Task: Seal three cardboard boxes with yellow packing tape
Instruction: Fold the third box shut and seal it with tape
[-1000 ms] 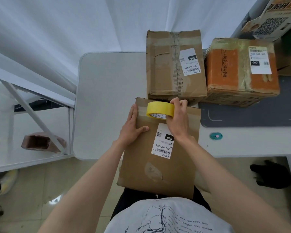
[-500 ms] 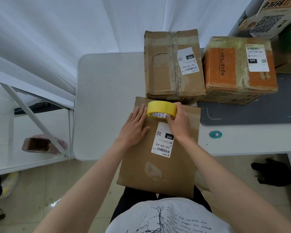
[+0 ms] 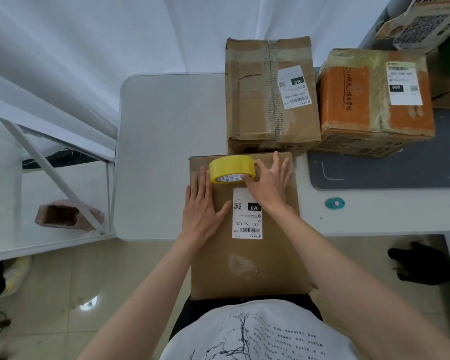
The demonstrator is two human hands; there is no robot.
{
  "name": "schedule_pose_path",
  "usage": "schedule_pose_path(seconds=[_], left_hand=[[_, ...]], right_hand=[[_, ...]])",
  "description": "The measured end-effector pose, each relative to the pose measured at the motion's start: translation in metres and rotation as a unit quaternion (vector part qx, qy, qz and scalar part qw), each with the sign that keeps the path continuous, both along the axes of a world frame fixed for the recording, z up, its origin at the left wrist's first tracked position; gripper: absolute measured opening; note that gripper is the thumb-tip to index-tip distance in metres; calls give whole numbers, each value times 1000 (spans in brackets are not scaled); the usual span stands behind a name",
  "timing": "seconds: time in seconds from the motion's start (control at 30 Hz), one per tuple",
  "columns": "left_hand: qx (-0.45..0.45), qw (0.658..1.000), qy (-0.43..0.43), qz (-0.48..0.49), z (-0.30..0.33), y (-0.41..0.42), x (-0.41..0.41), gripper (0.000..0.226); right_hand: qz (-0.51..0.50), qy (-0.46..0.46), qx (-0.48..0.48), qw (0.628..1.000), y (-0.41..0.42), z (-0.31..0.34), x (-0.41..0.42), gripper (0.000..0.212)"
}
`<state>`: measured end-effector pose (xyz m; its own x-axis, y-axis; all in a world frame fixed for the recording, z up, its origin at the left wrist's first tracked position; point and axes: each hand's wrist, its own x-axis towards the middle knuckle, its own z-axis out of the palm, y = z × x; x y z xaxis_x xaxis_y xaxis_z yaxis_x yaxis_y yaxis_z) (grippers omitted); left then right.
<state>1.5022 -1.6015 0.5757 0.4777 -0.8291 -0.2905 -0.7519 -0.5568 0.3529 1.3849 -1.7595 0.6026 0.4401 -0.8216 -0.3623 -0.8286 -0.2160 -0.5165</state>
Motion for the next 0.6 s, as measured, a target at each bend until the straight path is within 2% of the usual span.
schedule_pose_path(seconds=[0.13,0.27,0.37,0.47,0.6], left_hand=[[11,999,14,51,5,4,-4,117],[44,998,29,47,8,-4,-4,123],[54,997,35,40,6,-5,-5,123],[59,997,41,39,6,-5,-4,124],[50,997,51,44,6,-4,-3,124]], right_hand=[[15,4,-7,1000,10,1,17,44],[16,21,-13,1000,11,-1,19,46],[15,8,-9,1000,9,-1,18,34],[30,-4,-11,999,10,0,16,31],[14,-67,-37,997,11,6,12,15]])
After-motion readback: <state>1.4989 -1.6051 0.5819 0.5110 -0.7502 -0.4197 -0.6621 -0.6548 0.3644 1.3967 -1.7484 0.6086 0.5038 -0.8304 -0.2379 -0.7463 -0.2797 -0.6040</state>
